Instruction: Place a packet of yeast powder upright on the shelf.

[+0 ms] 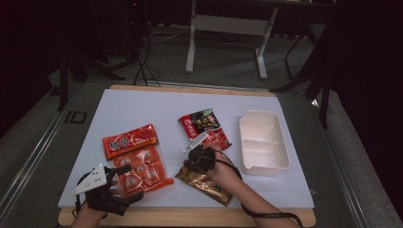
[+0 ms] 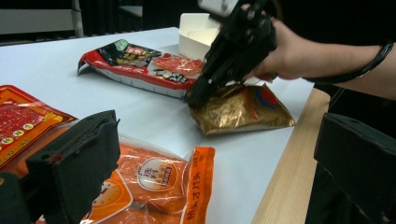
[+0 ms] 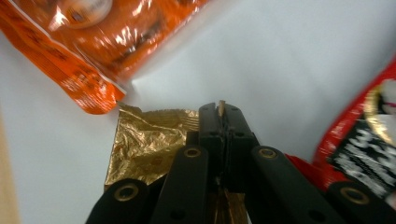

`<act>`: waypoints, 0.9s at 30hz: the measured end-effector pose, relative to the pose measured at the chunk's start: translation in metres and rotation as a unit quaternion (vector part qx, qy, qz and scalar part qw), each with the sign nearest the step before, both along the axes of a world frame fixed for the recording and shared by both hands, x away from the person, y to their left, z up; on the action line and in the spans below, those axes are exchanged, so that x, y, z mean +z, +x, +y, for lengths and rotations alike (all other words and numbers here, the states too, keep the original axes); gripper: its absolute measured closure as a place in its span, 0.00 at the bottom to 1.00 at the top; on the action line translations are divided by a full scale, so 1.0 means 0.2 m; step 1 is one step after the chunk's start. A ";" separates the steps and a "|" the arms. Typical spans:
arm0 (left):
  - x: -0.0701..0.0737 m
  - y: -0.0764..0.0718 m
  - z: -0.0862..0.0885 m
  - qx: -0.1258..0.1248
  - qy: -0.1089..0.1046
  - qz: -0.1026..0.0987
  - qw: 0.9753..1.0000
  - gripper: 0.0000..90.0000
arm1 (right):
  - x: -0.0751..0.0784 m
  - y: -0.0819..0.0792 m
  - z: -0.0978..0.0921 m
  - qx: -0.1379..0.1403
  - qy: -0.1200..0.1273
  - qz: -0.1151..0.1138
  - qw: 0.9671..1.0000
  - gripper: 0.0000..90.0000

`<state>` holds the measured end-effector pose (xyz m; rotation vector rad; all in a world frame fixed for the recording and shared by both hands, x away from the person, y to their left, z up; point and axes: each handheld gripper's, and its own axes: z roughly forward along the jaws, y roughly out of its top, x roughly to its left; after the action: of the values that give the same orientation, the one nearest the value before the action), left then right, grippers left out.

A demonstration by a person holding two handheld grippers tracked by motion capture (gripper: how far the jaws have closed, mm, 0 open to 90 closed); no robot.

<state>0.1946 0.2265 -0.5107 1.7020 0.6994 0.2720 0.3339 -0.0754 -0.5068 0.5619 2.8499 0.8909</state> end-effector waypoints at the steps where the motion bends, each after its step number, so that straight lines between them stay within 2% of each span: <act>1: 0.00 0.00 0.00 0.000 0.000 -0.001 1.000 0.00 | 0.02 0.00 -0.01 -0.002 0.005 -0.002 1.000 0.99; 6: 0.00 0.00 0.00 0.001 0.000 0.000 1.000 0.00 | 0.10 -0.03 -0.07 -0.008 0.038 0.005 0.999 0.99; 8: 0.00 0.00 0.00 0.001 -0.001 0.000 1.000 0.00 | 0.14 -0.04 -0.10 -0.010 0.047 -0.003 0.999 0.99; 12: 0.00 0.00 0.00 0.001 0.001 0.000 1.000 0.00 | 0.21 -0.06 -0.15 -0.013 0.072 -0.003 0.997 0.99; 15: 0.00 0.00 0.00 0.001 0.000 0.001 1.000 0.00 | 0.26 -0.08 -0.20 -0.016 0.095 0.006 0.995 0.99; 20: 0.00 0.00 -0.01 0.001 0.002 0.000 1.000 0.00 | 0.32 -0.10 -0.27 -0.024 0.123 0.009 0.992 0.99; 25: 0.00 0.00 -0.01 0.002 0.003 0.001 1.000 0.00 | 0.37 -0.12 -0.32 -0.027 0.139 0.009 0.990 0.99; 27: 0.00 0.00 -0.01 0.003 0.003 0.002 1.000 0.00 | 0.42 -0.13 -0.35 -0.030 0.156 0.007 0.987 0.99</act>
<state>0.1955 0.2248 -0.5113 1.7069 0.7063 0.2753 0.3072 -0.1458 -0.4236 0.6817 2.7047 1.3391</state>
